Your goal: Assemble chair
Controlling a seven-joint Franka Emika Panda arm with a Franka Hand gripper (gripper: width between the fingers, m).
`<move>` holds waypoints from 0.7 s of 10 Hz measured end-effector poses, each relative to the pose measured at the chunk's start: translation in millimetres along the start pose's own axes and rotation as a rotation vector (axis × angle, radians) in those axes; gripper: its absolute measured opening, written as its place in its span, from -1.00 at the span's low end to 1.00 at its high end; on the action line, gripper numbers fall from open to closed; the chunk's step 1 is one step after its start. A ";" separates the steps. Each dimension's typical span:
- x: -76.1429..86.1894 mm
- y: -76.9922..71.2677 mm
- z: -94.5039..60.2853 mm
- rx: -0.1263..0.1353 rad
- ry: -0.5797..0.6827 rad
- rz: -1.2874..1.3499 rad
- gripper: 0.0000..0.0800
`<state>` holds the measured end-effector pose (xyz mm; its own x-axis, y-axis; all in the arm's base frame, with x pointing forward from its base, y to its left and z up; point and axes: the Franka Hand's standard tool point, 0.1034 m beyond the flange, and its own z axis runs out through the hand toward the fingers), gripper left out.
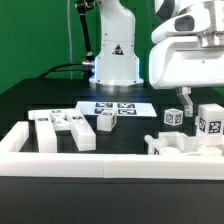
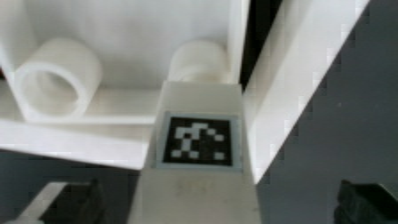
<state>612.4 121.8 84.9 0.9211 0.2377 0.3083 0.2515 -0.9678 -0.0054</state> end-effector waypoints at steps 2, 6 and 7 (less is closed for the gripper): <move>0.7 2.1 2.0 0.017 -0.118 0.003 0.62; 6.2 8.5 2.0 0.034 -0.271 0.014 0.62; 5.5 7.2 1.9 0.034 -0.278 0.026 0.62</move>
Offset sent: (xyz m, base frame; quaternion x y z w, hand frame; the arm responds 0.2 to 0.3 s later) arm 0.0120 -0.0119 0.0017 -0.0028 -0.1946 -0.0022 0.9809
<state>619.9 116.3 84.8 0.9723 0.2310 0.0350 0.2323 -0.9717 -0.0429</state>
